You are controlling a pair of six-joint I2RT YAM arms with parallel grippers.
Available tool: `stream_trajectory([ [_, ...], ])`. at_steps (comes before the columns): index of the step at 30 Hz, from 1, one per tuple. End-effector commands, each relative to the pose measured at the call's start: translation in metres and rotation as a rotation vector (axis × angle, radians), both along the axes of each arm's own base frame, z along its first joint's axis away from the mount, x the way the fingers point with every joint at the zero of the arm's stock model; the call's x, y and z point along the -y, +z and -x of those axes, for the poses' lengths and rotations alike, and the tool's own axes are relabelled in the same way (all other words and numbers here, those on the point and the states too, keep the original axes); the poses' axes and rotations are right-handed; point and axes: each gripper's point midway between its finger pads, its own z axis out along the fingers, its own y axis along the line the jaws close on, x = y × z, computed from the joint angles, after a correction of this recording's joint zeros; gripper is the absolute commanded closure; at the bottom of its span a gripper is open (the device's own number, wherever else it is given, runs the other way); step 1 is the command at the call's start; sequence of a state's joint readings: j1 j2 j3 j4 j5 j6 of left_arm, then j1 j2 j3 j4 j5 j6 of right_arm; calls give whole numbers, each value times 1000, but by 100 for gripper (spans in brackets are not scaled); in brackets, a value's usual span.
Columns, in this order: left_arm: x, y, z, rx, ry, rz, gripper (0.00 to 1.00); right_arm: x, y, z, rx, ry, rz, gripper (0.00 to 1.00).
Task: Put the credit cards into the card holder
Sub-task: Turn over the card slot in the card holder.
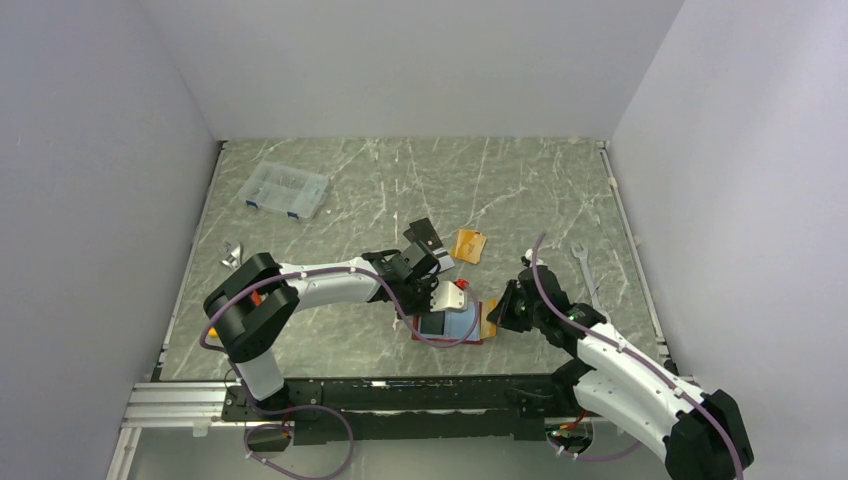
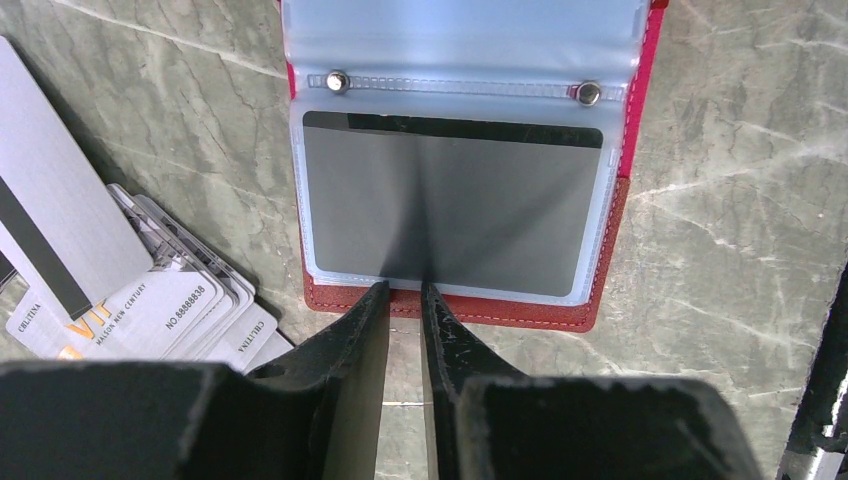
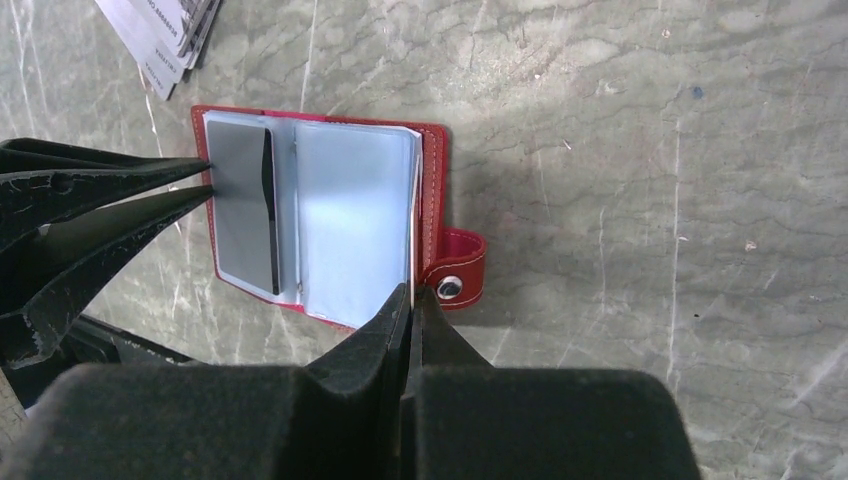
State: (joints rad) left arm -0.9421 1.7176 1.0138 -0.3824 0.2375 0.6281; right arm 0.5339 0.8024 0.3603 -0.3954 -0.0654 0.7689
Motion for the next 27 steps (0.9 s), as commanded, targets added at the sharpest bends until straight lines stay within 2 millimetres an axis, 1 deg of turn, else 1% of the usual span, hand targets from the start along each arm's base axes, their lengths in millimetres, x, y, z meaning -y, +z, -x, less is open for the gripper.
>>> stream_trajectory([
  [1, 0, 7, -1, 21, -15, 2, 77, -6, 11, -8, 31, 21, -23, 100],
  [6, 1, 8, -1, 18, -14, 3, 78, -11, 6, -7, 18, 15, -64, 100],
  [15, 2, 9, -1, 20, -16, -1, 79, 0, 15, -11, 33, -1, -45, 100],
  [27, 1, 8, -2, 24, -17, -9, 80, -4, 8, -14, 16, -8, -86, 100],
])
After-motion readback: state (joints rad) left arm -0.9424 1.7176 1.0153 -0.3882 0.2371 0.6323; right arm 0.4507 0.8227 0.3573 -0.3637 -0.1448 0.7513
